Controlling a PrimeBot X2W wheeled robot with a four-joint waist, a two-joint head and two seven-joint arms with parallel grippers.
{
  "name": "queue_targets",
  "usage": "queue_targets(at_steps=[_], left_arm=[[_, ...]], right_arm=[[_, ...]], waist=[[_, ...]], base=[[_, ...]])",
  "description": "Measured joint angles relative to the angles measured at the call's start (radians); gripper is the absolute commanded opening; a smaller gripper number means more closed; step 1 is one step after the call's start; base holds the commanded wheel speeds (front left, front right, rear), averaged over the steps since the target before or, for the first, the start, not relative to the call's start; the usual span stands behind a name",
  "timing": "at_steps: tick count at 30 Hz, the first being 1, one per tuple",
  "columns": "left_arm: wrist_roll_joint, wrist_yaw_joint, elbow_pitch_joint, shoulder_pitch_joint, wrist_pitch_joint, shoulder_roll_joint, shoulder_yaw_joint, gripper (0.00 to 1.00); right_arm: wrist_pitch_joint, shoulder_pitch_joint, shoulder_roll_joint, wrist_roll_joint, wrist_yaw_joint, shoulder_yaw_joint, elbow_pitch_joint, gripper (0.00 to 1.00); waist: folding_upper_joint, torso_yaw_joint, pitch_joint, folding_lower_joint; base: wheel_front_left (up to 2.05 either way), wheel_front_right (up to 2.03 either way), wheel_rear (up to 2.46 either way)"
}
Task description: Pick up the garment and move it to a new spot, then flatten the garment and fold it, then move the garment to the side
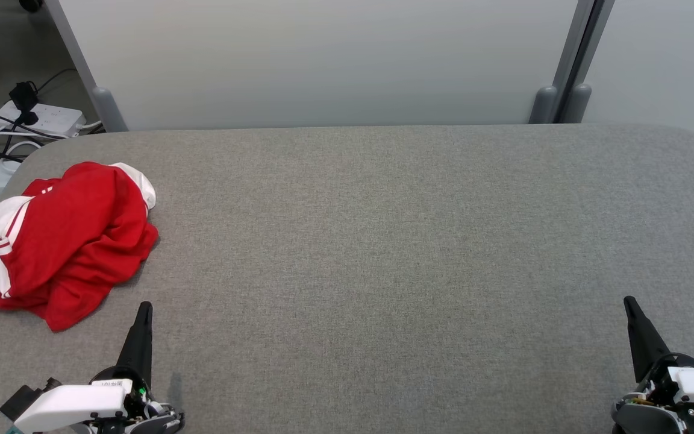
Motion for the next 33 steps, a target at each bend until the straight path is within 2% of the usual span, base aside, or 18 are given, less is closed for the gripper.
queue_targets(at_steps=[33], left_arm=[[0.0, 0.0, 0.0, 0.0, 0.0, 0.0, 0.0, 0.0]], right_arm=[[0.0, 0.0, 0.0, 0.0, 0.0, 0.0, 0.0, 0.0]], waist=[[0.0, 0.0, 0.0, 0.0]], base=[[0.0, 0.0, 0.0]])
